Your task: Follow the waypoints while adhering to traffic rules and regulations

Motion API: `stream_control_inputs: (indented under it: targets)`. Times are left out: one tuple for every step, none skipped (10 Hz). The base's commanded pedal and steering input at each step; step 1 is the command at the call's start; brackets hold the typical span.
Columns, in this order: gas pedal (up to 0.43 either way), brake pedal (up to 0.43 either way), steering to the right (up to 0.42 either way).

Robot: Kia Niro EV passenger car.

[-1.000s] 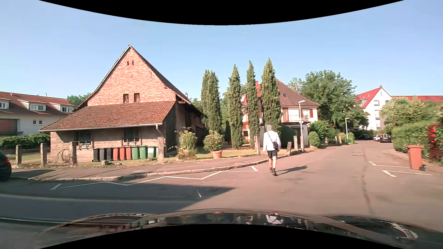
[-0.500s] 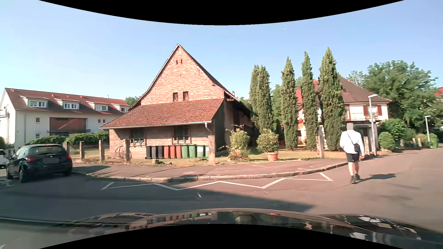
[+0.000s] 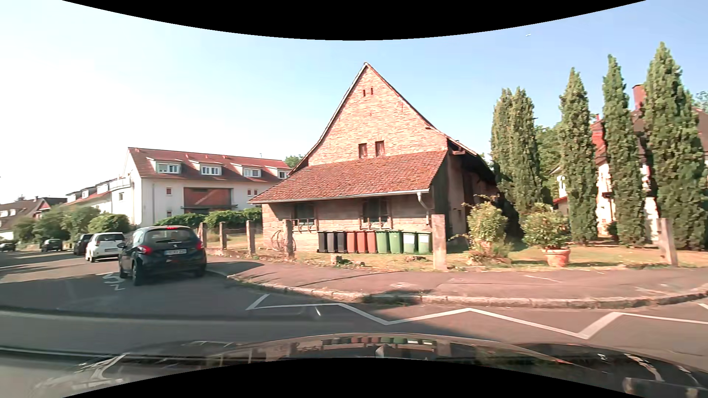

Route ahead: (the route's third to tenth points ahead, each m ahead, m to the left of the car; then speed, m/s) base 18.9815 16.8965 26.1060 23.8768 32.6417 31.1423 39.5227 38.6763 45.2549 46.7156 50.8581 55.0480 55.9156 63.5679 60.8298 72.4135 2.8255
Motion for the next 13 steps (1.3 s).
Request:
stream_control_inputs:
  targets:
    - [0.087, 0.0, -0.736]
    - [0.087, 0.0, -0.736]
    - [0.098, 0.0, -0.734]
    - [0.11, 0.0, -0.728]
    - [0.11, 0.0, -0.721]
    - [0.11, 0.0, -0.713]
    - [0.11, 0.0, -0.699]
    - [0.11, 0.0, -0.682]
    - [0.11, 0.0, -0.665]
    - [0.11, 0.0, -0.639]
    - [0.11, 0.0, -0.598]
    - [0.11, 0.0, -0.547]
    - [0.11, 0.0, -0.509]
